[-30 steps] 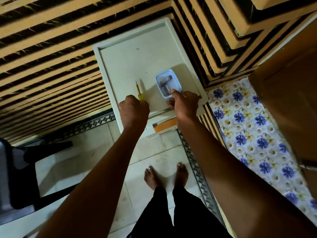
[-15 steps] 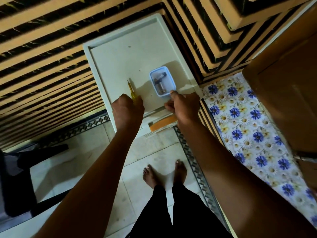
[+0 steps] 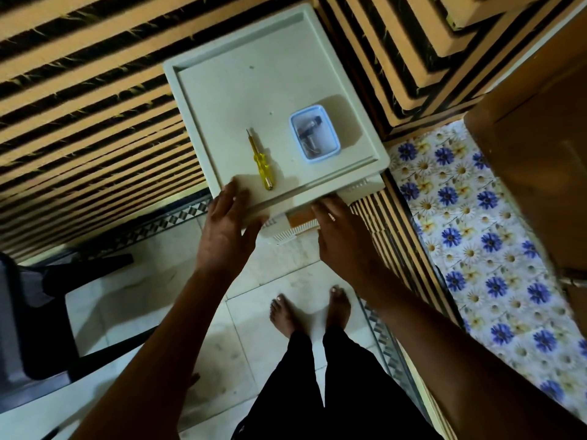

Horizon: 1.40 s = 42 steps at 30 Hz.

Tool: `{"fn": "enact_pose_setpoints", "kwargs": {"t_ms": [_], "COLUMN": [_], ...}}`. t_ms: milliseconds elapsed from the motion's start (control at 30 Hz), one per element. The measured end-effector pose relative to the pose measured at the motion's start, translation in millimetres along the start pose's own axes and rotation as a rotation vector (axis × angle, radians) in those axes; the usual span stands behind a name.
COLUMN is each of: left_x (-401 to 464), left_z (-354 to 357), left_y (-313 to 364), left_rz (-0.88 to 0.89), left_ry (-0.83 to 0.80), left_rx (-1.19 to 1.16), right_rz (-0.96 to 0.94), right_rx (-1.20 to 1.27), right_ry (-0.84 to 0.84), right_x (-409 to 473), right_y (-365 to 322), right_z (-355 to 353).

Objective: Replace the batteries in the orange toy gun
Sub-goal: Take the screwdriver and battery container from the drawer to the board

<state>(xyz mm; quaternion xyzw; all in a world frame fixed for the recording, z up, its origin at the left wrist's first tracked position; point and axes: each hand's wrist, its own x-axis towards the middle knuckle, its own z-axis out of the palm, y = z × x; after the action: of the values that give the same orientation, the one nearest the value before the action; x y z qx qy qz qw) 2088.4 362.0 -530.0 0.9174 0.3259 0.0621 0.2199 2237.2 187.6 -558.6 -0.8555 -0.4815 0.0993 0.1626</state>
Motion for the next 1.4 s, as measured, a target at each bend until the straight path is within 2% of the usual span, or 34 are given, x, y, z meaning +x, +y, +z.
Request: {"fn": "enact_pose_setpoints", "kwargs": {"t_ms": [100, 300, 467, 633, 800, 867, 1033, 1133, 1300, 1400], "left_x": [1.4, -0.1, 1.1, -1.5, -3.1, -4.2, -4.7, -4.3, -6.0, -6.8], "left_z": [0.8, 4.1, 3.0, 7.8, 13.4, 16.2, 23.0, 29.5, 35.1, 37.5], "left_y": [-1.8, -2.6, -1.9, -5.1, -6.1, -8.3, -13.7, -20.4, -22.5, -23.9], "left_rz": [-0.004, -0.002, 0.021, 0.036, 0.059, 0.056, 0.101, 0.136, 0.136, 0.137], "left_ry": [-0.013, -0.016, -0.004, 0.019, 0.047, 0.07, 0.129, 0.152, 0.147, 0.155], "left_rx": [0.009, -0.012, -0.02, -0.031, -0.039, -0.018, -0.015, 0.004, 0.046, 0.074], "right_rz": [-0.018, -0.027, -0.021, -0.078, -0.039, -0.011, 0.119, 0.175, 0.329, 0.512], "right_rx": [-0.112, -0.232, -0.237, -0.159, -0.197, -0.238, -0.317, -0.258, 0.008, 0.232], "right_ry": [-0.052, 0.011, -0.067, -0.001, -0.008, -0.071, -0.395, -0.485, -0.386, -0.25], "right_x": [-0.3, -25.8, -64.1, -110.9, -119.6, -110.2, -69.0, -31.7, 31.6, 46.0], "right_y": [1.9, 0.9, 9.5, 27.2, 32.6, 31.7, 32.4, 30.9, 30.9, 22.0], "right_z": [-1.0, -10.6, -12.2, 4.4, 22.4, 32.7, 76.7, 97.8, 127.3, 128.9]}}
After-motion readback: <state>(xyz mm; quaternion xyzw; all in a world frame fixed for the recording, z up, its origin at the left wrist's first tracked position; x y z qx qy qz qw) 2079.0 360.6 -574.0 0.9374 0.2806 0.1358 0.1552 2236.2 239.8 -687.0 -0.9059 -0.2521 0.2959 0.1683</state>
